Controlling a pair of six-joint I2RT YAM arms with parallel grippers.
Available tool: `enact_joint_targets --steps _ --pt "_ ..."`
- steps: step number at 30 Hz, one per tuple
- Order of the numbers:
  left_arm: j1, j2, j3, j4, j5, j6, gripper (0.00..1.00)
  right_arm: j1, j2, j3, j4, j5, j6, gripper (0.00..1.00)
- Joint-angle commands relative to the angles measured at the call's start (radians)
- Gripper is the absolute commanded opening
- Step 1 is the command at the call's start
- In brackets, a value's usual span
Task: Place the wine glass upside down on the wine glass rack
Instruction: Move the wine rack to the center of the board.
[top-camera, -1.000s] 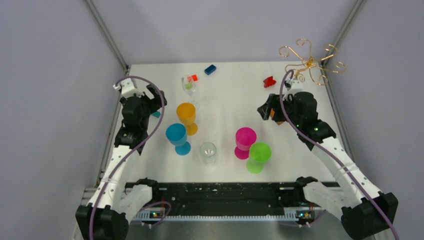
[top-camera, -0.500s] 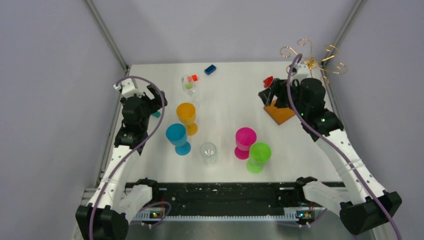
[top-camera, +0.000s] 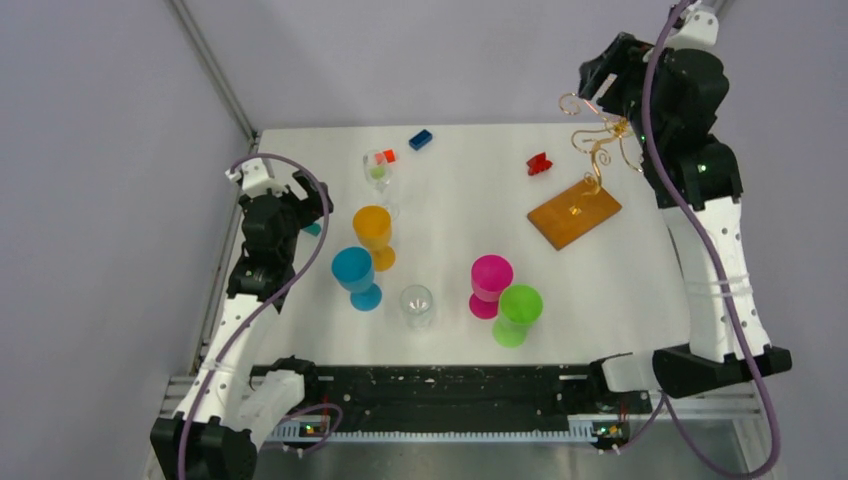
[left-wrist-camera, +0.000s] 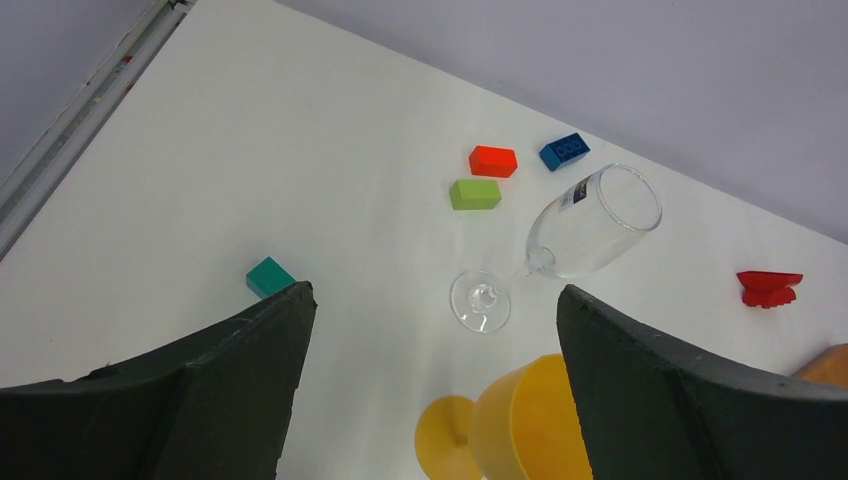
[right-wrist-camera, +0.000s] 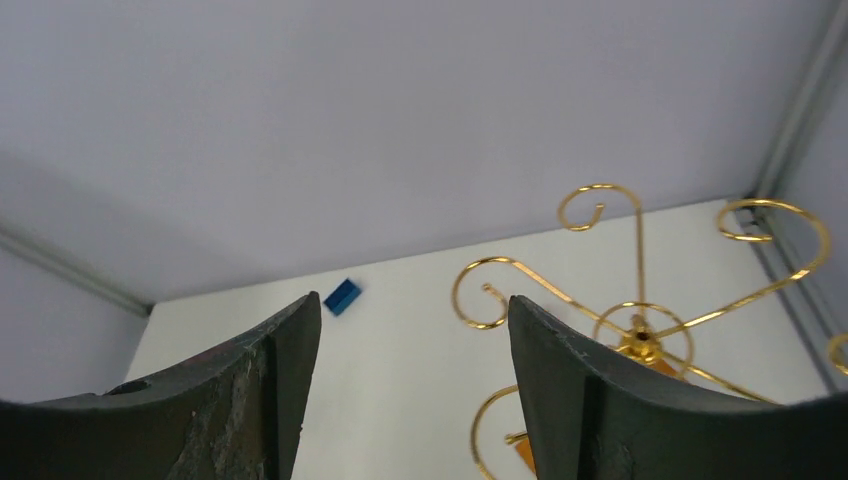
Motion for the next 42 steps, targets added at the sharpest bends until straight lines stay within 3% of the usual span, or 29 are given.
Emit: enact_joint_targets --steps 1,4,11,25,42 --pt "-0.003 -0.006 0.035 0.03 0.005 0.014 0.95 -0.082 0.116 0.142 -0.178 0.14 0.01 0.69" --pt "-0.002 -0.002 0.034 0.032 0.011 0.014 0.95 -0.108 0.186 0.233 -0.229 0.167 -0.019 0.69" --pt "-0.002 0.014 0.034 0.038 0.031 0.008 0.95 -0.184 0.32 0.356 -0.353 0.071 -0.104 0.69" --pt "-0.002 0.033 0.037 0.046 0.053 -0.002 0.95 -0.26 0.349 0.27 -0.374 -0.01 -0.133 0.44" --pt "-0.002 0.033 0.037 0.049 0.061 -0.006 0.94 -0.289 0.372 0.229 -0.373 0.025 -0.149 0.3"
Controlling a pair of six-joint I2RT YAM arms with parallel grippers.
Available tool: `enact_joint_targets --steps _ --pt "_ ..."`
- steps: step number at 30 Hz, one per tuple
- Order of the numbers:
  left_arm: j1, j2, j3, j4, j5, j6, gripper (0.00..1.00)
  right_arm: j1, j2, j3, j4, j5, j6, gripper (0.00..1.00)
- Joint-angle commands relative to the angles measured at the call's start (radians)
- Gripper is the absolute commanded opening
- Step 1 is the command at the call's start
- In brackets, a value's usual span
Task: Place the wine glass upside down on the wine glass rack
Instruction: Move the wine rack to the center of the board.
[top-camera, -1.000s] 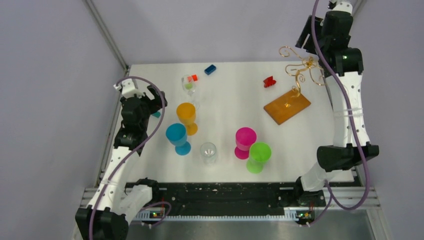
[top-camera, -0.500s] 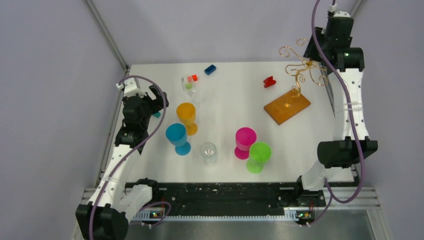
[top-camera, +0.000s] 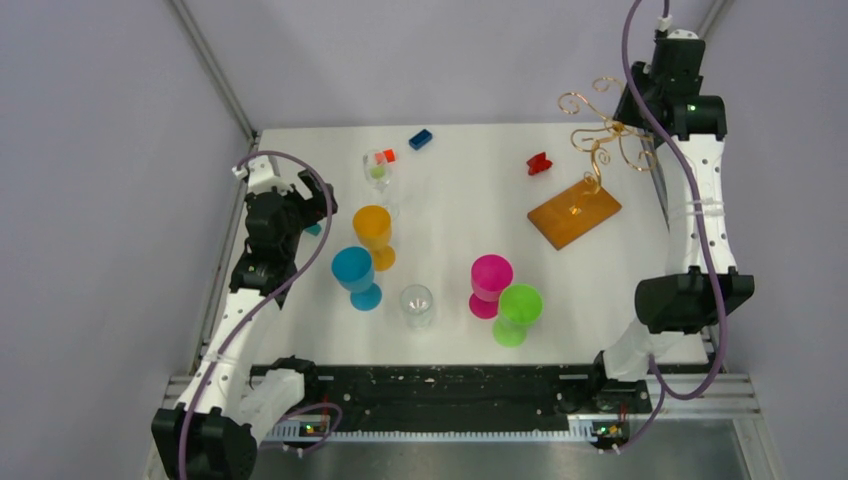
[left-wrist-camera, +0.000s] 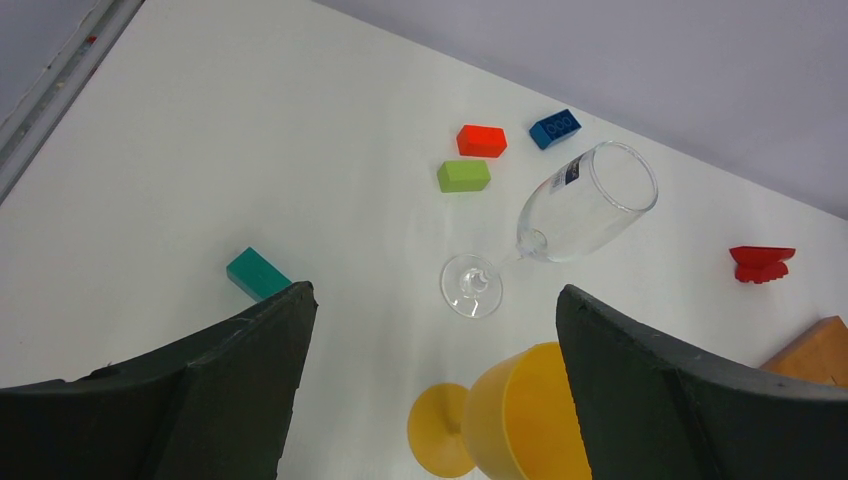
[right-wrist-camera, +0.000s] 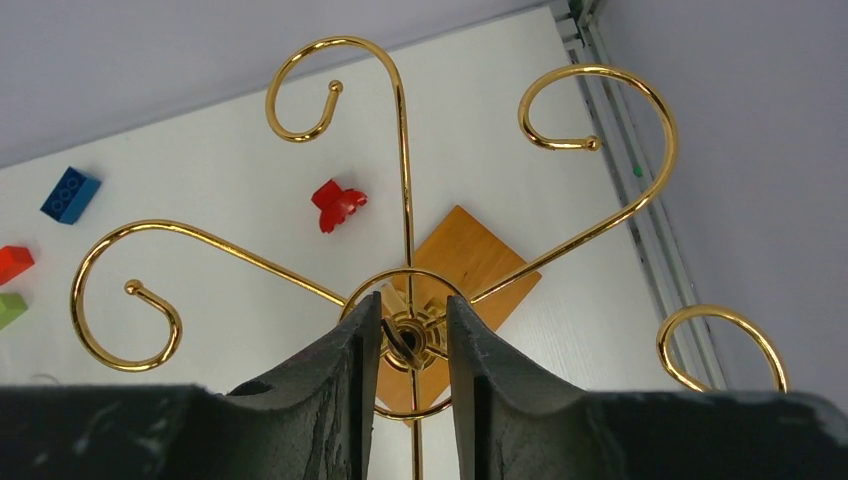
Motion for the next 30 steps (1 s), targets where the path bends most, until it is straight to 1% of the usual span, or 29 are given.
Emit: enact_joint_targets --steps 1,5,8,11,14,15,21,25,27,28,30 --pt "-0.002 -0.001 0.036 0.045 0.014 -0.004 0.94 -0.013 0.004 -0.011 0.01 0.021 -0.014 0.3" --pt "-0.002 -0.001 0.034 0.046 0.013 -0.005 0.94 -0.013 0.001 -0.021 0.01 0.016 -0.018 0.28" --pt "-0.002 -0.001 0.033 0.048 0.013 -0.006 0.94 -0.013 0.001 -0.03 0.01 0.009 -0.022 0.24" --pt "-0.002 -0.001 0.03 0.048 0.012 -0.005 0.94 -0.013 0.002 -0.035 0.01 0.003 -0.027 0.16" --pt "-0.002 0.0 0.029 0.049 0.007 -0.006 0.94 -0.013 0.002 -0.032 0.01 -0.019 -0.028 0.01" --pt "-0.002 0.0 0.028 0.049 0.007 -0.006 0.94 -0.013 0.0 -0.031 0.01 -0.028 -0.028 0.0" --pt "-0.002 0.0 0.027 0.052 0.007 -0.009 0.94 -0.011 -0.025 -0.039 0.033 -0.095 -0.015 0.0" --pt "-0.002 0.001 0.027 0.054 0.008 -0.01 0.94 -0.009 -0.036 -0.035 0.033 -0.086 -0.028 0.0" --pt "-0.002 0.001 0.028 0.055 0.008 -0.01 0.94 -0.009 -0.036 -0.038 0.027 -0.068 -0.037 0.14" --pt "-0.002 0.0 0.028 0.055 0.01 -0.01 0.94 -0.009 -0.035 -0.038 0.021 -0.065 -0.043 0.19" --pt "-0.002 0.003 0.03 0.055 0.011 -0.012 0.94 -0.008 -0.034 -0.039 0.005 -0.067 -0.053 0.26"
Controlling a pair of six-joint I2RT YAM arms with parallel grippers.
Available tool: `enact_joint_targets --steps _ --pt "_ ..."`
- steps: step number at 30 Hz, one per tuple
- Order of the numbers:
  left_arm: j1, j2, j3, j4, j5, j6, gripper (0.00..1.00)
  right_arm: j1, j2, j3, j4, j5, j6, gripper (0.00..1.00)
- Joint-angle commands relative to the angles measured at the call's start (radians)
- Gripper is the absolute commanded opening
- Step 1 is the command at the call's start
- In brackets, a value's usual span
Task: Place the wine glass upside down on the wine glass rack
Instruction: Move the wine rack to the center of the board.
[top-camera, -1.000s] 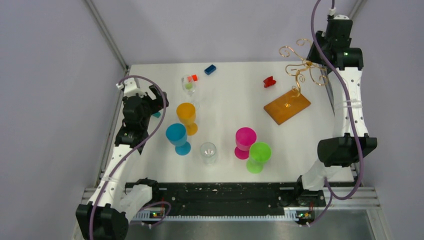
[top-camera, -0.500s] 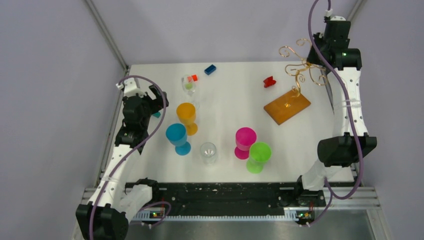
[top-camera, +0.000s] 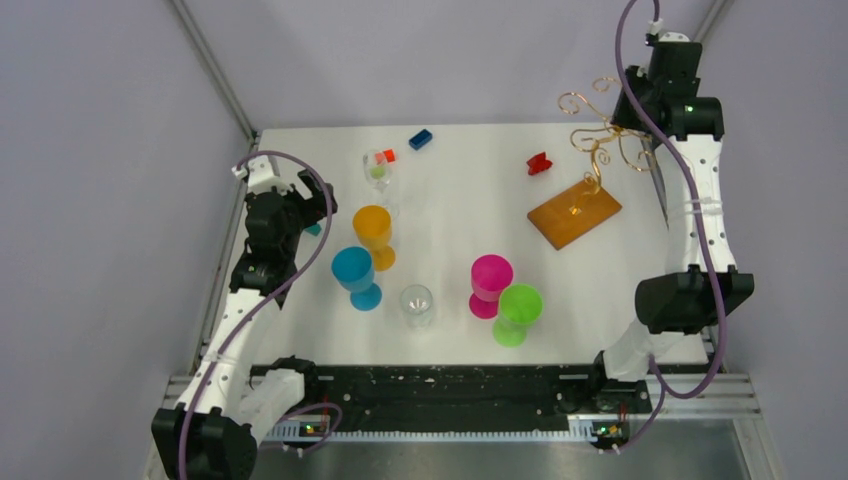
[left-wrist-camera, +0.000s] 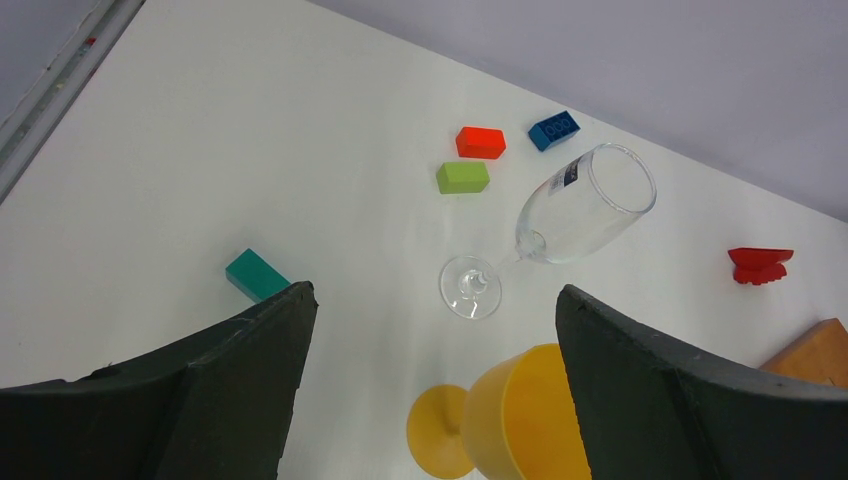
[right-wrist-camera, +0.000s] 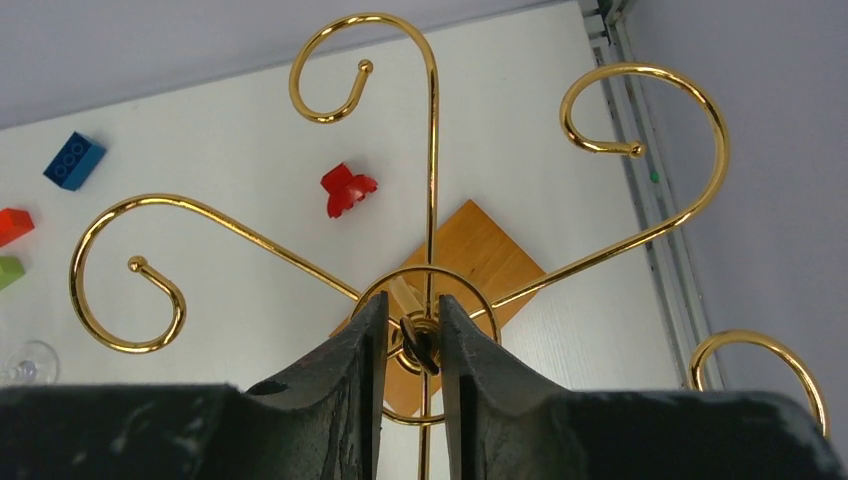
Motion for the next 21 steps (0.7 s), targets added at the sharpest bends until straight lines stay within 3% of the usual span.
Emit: enact_joint_targets --steps 1,7,17,21 --pt "-0.002 0.002 0.03 0.052 0.013 -0.011 0.94 -0.004 -0.032 -0.007 -0.022 -0.009 -0.013 0.27" --pt "-0.002 0.001 0.031 0.05 0.018 -0.013 0.94 -0.004 -0.055 -0.02 -0.029 0.003 -0.017 0.3" --pt "-0.002 -0.007 0.028 0.048 0.015 -0.015 0.94 -0.003 -0.091 -0.043 -0.001 0.035 -0.028 0.1" --pt "-0.002 -0.009 0.029 0.049 0.018 -0.015 0.94 -0.004 -0.088 -0.043 0.011 0.032 -0.033 0.19"
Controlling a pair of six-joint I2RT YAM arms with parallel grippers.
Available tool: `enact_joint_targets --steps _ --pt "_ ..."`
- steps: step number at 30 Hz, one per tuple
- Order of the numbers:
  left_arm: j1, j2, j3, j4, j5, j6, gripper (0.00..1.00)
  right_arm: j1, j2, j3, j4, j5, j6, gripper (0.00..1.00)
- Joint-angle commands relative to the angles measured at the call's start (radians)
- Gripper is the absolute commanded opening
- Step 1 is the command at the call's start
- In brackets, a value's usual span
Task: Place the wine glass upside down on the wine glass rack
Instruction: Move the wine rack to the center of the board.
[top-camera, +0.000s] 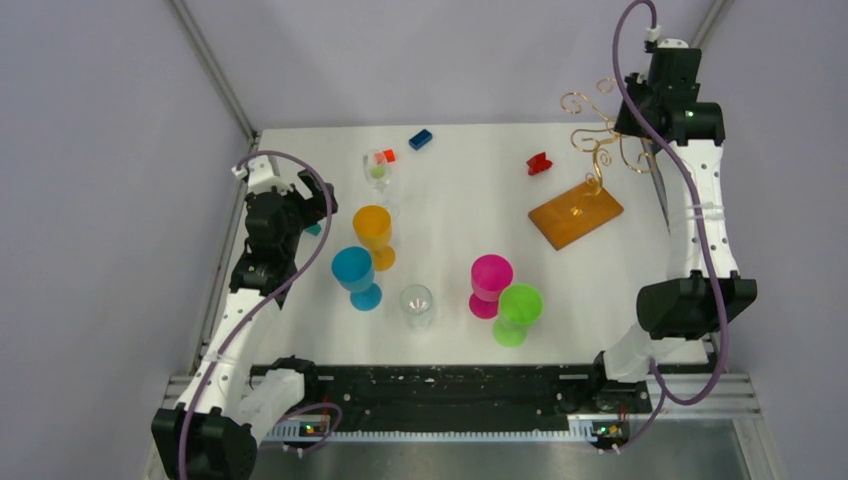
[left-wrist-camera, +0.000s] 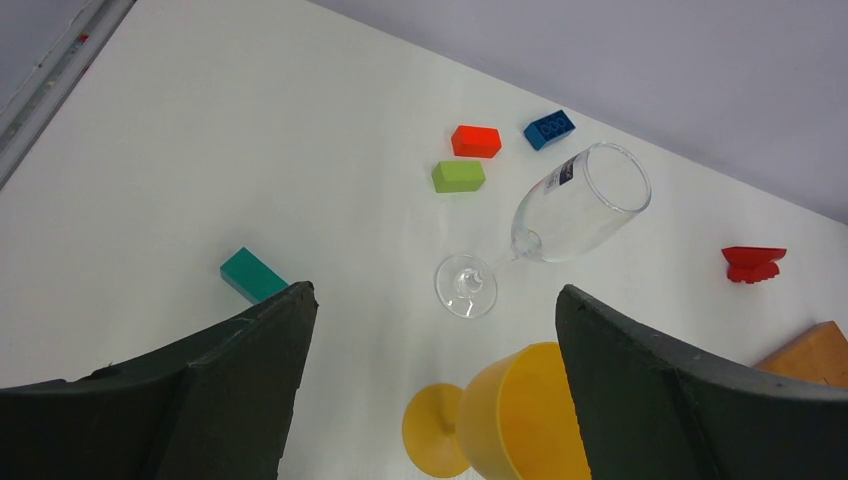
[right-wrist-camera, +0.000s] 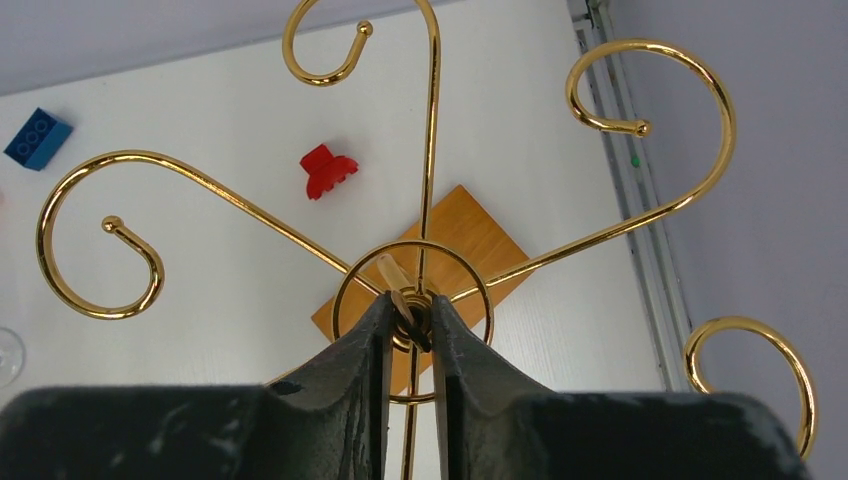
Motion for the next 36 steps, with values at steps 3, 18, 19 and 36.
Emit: enact_joint_targets --steps 3,18,19,36 --pt "-0.002 -0.008 0.029 0.049 0.011 -0.007 0.94 -0.005 -0.048 0.011 0.036 0.01 -0.003 0.24" --pt "-0.002 -0.006 0.029 0.052 0.009 -0.009 0.94 -0.004 -0.04 0.029 0.054 -0.037 0.012 0.0" --pt "-0.002 -0.006 0.028 0.053 0.009 -0.009 0.94 -0.003 -0.039 0.036 0.058 -0.045 0.017 0.0" --pt "0.0 -0.014 0.023 0.051 -0.011 -0.001 0.94 0.128 0.065 0.313 0.016 0.009 0.037 0.0"
